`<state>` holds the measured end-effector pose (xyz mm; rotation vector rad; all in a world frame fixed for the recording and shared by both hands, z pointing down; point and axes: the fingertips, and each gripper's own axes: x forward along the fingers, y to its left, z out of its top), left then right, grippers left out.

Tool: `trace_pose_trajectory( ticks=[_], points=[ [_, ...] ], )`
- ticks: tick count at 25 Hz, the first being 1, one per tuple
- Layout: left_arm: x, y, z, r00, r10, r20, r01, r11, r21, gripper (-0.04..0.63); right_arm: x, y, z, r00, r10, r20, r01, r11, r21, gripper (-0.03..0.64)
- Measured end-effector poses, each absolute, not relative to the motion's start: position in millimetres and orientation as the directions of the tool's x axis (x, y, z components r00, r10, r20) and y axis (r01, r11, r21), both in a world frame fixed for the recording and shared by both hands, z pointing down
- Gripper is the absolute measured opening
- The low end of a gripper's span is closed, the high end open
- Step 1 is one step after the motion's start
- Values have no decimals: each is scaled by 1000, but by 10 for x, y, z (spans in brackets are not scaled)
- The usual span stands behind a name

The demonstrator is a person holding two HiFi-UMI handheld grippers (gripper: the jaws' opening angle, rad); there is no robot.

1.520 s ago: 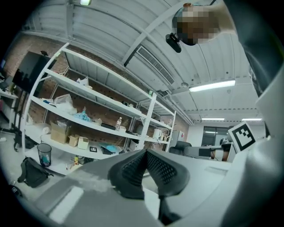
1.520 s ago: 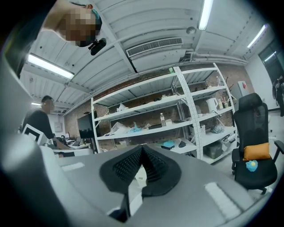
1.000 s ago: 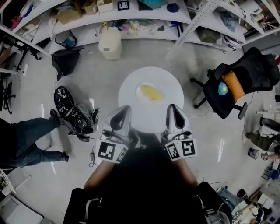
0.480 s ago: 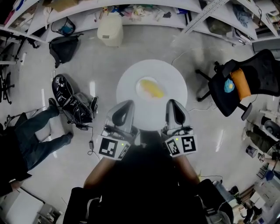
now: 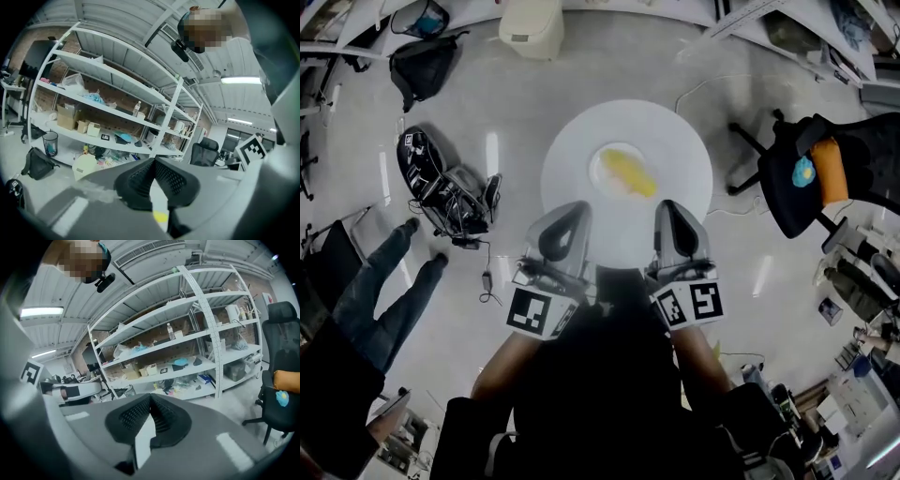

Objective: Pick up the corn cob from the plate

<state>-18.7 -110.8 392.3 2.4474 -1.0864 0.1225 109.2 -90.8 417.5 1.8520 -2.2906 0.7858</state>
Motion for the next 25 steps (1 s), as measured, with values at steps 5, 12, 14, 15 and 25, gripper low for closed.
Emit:
trace_pose_trajectory(
  ticks=[5, 12, 14, 15, 25],
  points=[
    [-153, -1162, 4247, 691, -661, 294, -718, -577, 389, 3, 1099, -947, 4537, -287, -850, 442, -932, 142, -333, 9],
    [-66, -1285, 4561, 694, -660, 288, -712, -568, 413, 3, 1189, -970, 5071, -299, -791, 533, -937, 139, -320, 18],
    [-16, -1299, 4653, 703, -650, 289, -703, -574, 420, 3, 1163, -954, 5231, -322, -764, 560, -932, 152, -329, 63],
    [9, -1306, 4700, 707, -645, 290, -699, -576, 424, 3, 1148, -946, 5308, -331, -751, 572, -931, 159, -330, 73],
    [141, -1345, 5092, 706, -642, 300, -695, -543, 472, 5, 1044, -928, 6005, -403, -609, 683, -914, 296, -276, 208]
  ],
)
